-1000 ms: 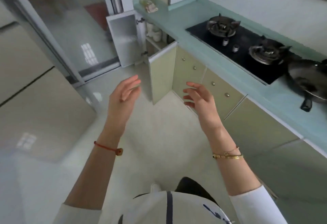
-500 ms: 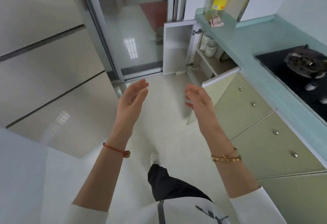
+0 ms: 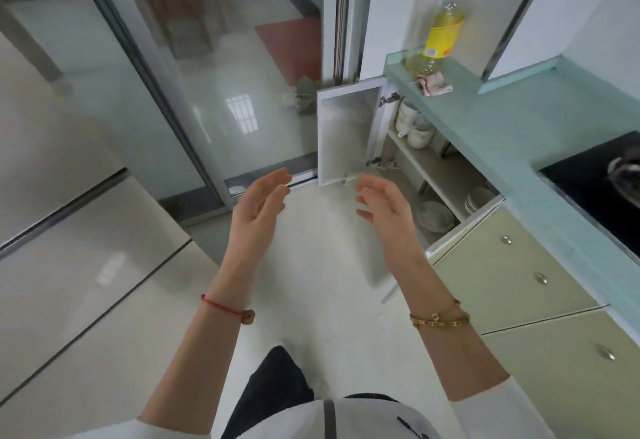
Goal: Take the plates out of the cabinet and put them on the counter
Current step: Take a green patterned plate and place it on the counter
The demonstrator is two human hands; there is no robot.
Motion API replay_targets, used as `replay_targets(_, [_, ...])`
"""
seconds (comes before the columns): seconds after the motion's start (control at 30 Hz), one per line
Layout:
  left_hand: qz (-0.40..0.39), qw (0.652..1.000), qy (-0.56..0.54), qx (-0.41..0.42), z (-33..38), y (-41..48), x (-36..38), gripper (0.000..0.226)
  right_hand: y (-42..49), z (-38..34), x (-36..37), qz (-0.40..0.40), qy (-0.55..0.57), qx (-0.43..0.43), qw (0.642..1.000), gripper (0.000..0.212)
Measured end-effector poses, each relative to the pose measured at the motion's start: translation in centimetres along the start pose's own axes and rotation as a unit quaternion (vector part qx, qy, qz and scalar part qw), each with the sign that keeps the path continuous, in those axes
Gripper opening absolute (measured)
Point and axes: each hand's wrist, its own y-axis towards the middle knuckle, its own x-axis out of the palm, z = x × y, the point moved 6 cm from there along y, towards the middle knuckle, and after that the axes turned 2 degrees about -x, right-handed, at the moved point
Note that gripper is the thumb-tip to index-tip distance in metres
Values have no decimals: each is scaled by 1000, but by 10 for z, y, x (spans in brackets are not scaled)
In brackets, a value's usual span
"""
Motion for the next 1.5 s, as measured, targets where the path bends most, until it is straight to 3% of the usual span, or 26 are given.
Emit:
replay_targets(0.33, [-134, 990, -16, -32, -18, 237, 61, 20, 176, 1, 10, 144, -2, 2, 990, 27])
replay_targets(0.57, [-281, 958, 26, -54, -14, 382, 126, 26, 278, -8, 8, 275, 18, 7, 961, 23])
replay_targets(0.8, [-401, 908, 95, -80, -48, 463, 212, 26, 320, 22, -34, 404, 30, 60, 912, 25])
replay_targets(1.17, [-467, 848, 201, -149, -184, 541, 367, 22, 417, 126, -127, 465, 15, 177, 867, 25])
replay_targets(1.5, [-523, 766, 337, -161, -440, 567, 494, 30, 511, 382, -217, 447, -42, 322, 834, 28])
